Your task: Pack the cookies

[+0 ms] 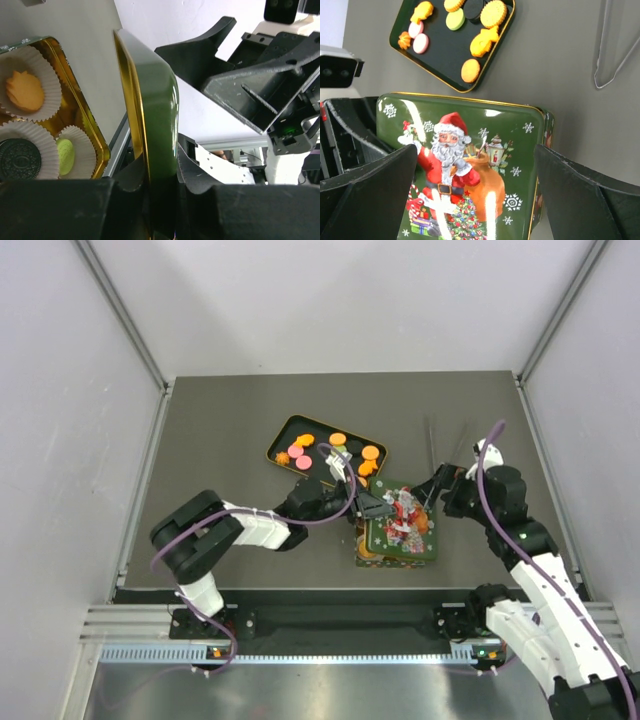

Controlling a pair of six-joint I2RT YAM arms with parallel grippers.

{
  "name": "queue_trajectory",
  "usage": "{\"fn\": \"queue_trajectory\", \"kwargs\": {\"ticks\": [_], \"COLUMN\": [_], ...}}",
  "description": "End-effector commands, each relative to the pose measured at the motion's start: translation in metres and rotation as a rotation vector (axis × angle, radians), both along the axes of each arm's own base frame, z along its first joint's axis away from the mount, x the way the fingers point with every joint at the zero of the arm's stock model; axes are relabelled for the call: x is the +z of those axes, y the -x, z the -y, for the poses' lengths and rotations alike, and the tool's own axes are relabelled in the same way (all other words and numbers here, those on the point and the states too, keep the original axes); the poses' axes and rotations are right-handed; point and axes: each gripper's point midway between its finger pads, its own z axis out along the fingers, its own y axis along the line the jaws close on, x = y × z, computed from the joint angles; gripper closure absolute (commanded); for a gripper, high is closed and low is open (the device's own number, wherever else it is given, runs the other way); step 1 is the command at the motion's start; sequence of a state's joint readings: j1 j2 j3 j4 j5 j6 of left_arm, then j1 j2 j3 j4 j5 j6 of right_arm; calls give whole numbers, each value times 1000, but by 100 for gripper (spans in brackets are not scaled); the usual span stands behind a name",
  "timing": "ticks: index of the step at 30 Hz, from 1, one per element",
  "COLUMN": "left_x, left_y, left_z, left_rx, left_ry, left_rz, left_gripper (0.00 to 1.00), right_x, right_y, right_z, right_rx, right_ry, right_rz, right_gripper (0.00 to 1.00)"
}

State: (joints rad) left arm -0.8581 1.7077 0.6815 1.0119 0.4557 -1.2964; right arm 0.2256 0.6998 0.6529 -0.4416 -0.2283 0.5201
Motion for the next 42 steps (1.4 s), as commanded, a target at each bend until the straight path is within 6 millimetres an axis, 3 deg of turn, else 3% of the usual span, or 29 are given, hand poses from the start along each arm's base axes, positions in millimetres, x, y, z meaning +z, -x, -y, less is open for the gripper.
{"fn": "queue_trajectory", "kwargs": {"ticks": [1, 12, 17, 25, 42], "left_x": [27, -10, -23, -33, -46], "left_y": [4, -5, -11, -18, -30], "left_z": [1, 2, -4, -7, -24], "left_rx": [-29, -7, 2, 17, 58], "left_ry": [142, 42, 56, 43, 16], "left_rz": [49, 37, -12, -31, -57], "left_gripper": [93, 81, 78, 72, 69], "right_x": [7, -33, -41, -56, -85], "right_y": [-6, 0, 1, 4, 2], "right_z": [3, -3, -2, -11, -16], "right_rx": [-15, 6, 8, 53, 58], "right_ry": [-15, -40, -33, -69, -81], "right_rz": [74, 16, 21, 25, -43], "right_gripper": [0, 0, 0, 0, 0]}}
